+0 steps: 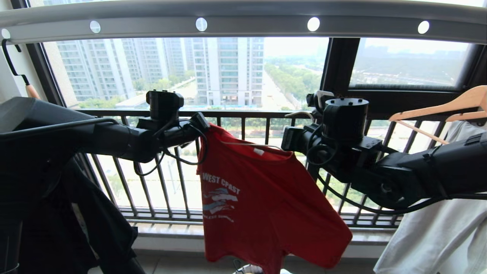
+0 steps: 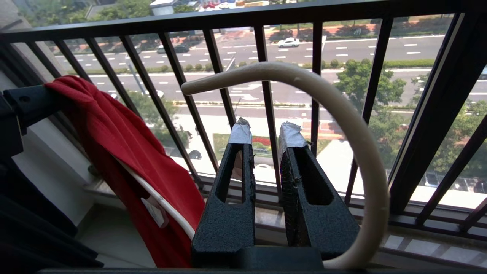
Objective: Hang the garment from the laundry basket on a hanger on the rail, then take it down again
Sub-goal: Take the clothes off the clothes rack
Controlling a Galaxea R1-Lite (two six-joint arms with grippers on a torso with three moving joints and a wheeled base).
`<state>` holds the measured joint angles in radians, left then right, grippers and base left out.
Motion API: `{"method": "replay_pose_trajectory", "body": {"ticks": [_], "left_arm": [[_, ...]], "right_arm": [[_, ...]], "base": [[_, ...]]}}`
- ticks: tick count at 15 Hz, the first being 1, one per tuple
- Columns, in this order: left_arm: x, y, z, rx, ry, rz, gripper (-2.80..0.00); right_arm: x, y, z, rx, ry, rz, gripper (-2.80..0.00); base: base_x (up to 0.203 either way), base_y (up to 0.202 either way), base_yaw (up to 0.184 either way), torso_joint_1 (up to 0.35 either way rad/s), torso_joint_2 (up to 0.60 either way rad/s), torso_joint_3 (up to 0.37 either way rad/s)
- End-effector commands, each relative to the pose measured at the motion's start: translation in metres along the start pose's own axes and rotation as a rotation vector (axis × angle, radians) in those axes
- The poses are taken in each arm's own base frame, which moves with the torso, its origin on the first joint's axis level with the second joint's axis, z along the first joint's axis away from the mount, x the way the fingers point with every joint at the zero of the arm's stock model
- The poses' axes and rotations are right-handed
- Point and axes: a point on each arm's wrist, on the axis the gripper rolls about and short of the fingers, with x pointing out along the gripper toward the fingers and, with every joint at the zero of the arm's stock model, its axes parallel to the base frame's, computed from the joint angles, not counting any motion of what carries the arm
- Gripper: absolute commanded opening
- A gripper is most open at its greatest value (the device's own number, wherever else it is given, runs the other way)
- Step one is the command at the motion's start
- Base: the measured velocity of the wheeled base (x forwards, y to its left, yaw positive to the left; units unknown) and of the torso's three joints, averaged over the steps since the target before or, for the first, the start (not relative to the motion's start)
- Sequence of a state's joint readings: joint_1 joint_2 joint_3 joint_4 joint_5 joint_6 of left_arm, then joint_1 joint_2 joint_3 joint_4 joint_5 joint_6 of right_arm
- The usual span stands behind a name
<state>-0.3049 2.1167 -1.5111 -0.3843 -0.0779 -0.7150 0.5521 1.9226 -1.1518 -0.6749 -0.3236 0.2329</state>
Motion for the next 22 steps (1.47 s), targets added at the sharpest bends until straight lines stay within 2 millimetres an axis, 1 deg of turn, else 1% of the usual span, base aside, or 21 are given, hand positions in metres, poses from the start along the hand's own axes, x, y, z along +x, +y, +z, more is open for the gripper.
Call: {"method": "replay_pose_trajectory", "body": {"ticks": [1,4,6,9,11,12,14,16,18,19,22], "left_arm": [[0.009,0.007,-0.008,-0.002,0.017,0.015,-2.8],[0.014,0.013,-0.012,0.006,0.029,0.028,-2.8],[0.017,0.016,-0.017,0.022,0.043,0.038,-2.8],[0.017,0.018,-0.019,0.038,0.057,0.046,-2.8],[0.025,0.022,-0.03,0.073,0.091,0.065,-2.8],[0.026,0.02,-0.031,0.081,0.068,0.081,-2.8],[0.024,0.011,-0.021,0.075,-0.006,0.108,-2.8],[0.014,0.002,-0.012,0.044,-0.031,0.088,-2.8],[0.01,-0.003,-0.008,0.029,-0.042,0.077,-2.8],[0.01,-0.003,-0.007,0.022,-0.044,0.075,-2.8],[0.015,-0.001,-0.009,0.022,-0.045,0.08,-2.8]], "right_arm": [[-0.008,0.002,0.01,0.011,-0.028,0.01,-2.8],[-0.011,0.001,0.015,0.016,-0.042,0.012,-2.8],[-0.016,0.001,0.023,0.023,-0.061,0.016,-2.8],[-0.013,-0.004,0.026,0.026,-0.071,0.0,-2.8],[-0.013,-0.005,0.026,0.028,-0.071,0.002,-2.8],[-0.013,-0.005,0.024,0.026,-0.065,0.003,-2.8],[-0.011,-0.005,0.021,0.023,-0.055,0.001,-2.8],[-0.011,-0.005,0.021,0.022,-0.054,0.002,-2.8],[-0.013,0.0,0.015,0.016,-0.037,0.015,-2.8],[-0.014,0.005,0.01,0.011,-0.022,0.028,-2.8],[-0.018,0.011,0.006,0.006,-0.01,0.044,-2.8]], "base": [[0.0,0.0,0.0,0.0,0.0,0.0],[0.0,0.0,0.0,0.0,0.0,0.0],[0.0,0.0,0.0,0.0,0.0,0.0],[0.0,0.0,0.0,0.0,0.0,0.0],[0.0,0.0,0.0,0.0,0.0,0.0],[0.0,0.0,0.0,0.0,0.0,0.0],[0.0,0.0,0.0,0.0,0.0,0.0],[0.0,0.0,0.0,0.0,0.0,0.0],[0.0,0.0,0.0,0.0,0.0,0.0],[0.0,0.0,0.0,0.0,0.0,0.0],[0.0,0.0,0.0,0.0,0.0,0.0]]}}
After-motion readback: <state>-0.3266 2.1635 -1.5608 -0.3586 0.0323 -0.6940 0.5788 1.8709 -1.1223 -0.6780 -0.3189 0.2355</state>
